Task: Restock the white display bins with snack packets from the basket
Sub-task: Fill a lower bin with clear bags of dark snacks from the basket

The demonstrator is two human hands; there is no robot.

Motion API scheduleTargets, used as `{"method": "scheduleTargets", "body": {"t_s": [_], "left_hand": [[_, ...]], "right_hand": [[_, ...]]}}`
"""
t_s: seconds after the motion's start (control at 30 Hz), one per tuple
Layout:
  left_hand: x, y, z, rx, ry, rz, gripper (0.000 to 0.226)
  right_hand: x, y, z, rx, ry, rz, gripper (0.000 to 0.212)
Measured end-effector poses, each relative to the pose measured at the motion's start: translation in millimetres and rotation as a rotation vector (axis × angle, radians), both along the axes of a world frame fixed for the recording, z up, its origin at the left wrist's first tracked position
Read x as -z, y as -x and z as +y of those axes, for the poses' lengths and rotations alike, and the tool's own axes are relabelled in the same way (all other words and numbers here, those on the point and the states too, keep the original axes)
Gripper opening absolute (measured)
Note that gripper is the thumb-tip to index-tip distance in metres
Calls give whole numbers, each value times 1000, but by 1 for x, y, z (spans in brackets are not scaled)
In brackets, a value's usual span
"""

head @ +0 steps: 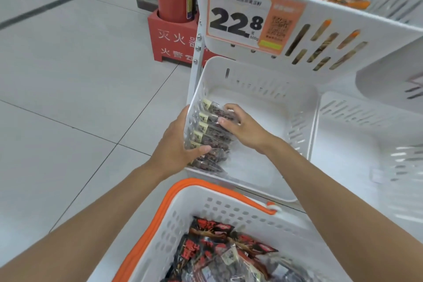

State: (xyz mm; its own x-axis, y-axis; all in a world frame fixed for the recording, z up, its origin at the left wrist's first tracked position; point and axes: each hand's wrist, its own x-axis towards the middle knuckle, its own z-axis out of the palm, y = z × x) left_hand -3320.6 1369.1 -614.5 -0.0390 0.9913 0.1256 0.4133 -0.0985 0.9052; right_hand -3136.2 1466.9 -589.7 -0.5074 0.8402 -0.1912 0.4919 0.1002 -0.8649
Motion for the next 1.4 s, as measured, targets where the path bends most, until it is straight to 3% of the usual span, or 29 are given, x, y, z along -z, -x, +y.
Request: {"method": "scheduleTargets", "body": {"t_s": [0.2,0.27,0.33,0.5,0.6,0.7,0.77,0.87,0.93,1.03,1.13,1.23,1.3,1.37,1.4], "left_hand": [[-8,8,-1,-73,165,166,102],[-23,4,-9,-205,209,287,97],[-44,-3,-20,-276,183,286,85],[-95,-38,-73,-204,93,148,39],[-104,-59,-115,-137,126,116,26],[-99,-71,-154,-84,226,81,24],[-95,-75,-181,-86,283,28,23],[-88,-76,-214,-104,367,54,26],[-86,-73,-227,-96,421,63,28],[-82,-69,-236,-82,457,81,27],[-77,-72,-239,-79,467,96,28],[-73,-81,-237,-49,485,93,27],[-69,-88,-237,-20,498,101,26],[-67,-93,-237,6,506,116,25],[-65,-95,-237,22,508,125,26]], "right_hand": [[-15,-14,-16,-12,-110,-83,67],[-24,-22,-30,10,-168,-141,78],[-38,-34,-49,59,-199,-153,81],[-74,-63,-135,203,-214,35,54],[-80,-86,-193,155,-150,63,37],[-54,-107,-241,34,43,-131,36],[-22,-116,-262,-58,107,-326,51],[26,-117,-284,-142,98,-616,69],[46,-117,-289,-38,-13,-725,62],[50,-119,-289,45,-88,-770,46],[38,-127,-286,50,-49,-815,14],[35,-134,-288,-17,-24,-678,5],[37,-133,-294,-74,77,-517,9],[46,-135,-298,25,-29,-518,16],[49,-137,-299,79,-111,-584,30]]}}
